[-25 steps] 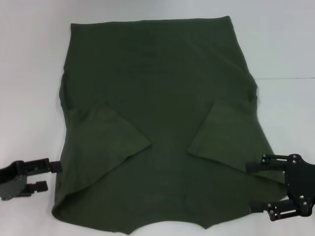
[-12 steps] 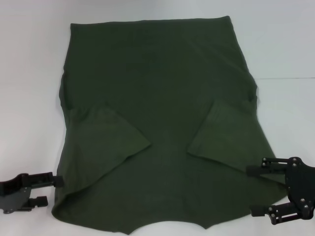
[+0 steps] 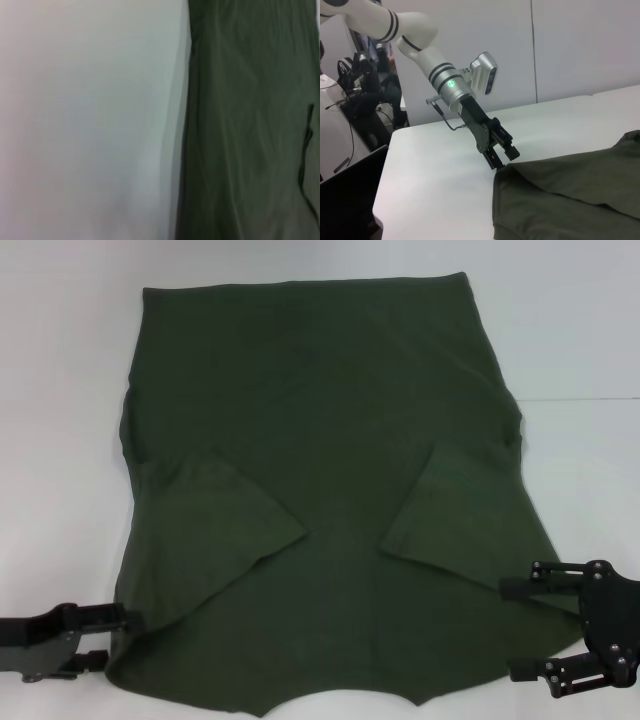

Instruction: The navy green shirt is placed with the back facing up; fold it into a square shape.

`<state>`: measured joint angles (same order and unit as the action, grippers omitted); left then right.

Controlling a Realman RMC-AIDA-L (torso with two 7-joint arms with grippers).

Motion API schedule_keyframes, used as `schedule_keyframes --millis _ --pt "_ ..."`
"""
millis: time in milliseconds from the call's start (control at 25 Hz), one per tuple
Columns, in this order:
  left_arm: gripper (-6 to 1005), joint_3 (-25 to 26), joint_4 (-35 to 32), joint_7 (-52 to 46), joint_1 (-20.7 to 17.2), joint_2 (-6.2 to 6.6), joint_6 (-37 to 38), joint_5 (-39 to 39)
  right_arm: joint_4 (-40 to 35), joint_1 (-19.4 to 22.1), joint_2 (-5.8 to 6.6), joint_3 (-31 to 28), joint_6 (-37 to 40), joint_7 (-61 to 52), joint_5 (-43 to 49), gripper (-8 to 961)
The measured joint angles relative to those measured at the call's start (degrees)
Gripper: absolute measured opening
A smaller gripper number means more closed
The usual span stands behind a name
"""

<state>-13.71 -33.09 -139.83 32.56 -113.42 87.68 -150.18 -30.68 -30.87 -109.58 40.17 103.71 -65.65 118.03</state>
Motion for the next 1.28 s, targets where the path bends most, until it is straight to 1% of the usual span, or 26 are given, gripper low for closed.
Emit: schedule_keyframes --millis 120,600,1080,1280 --pt "843 -1.33 0.51 -0.24 0.51 0.01 -0.54 -0.04 0.00 -0.06 -0.02 0.00 0.01 -0.10 0.01 915" --pt "823 -1.41 2.09 -1.91 2.14 0.30 -1.81 0.03 0.06 -0.30 -0.09 0.00 0.18 -0.17 0.01 915" --pt "803 -2.33 2.16 -2.44 2.25 0.31 -2.04 -0.02 0.18 -0.33 -0.21 0.00 0.18 -0.27 0.01 915" --pt "608 -2.36 2.16 -2.46 2.25 0.31 -1.82 -0.02 0.27 -0.31 -0.31 -0.04 0.17 -0.27 0.00 915"
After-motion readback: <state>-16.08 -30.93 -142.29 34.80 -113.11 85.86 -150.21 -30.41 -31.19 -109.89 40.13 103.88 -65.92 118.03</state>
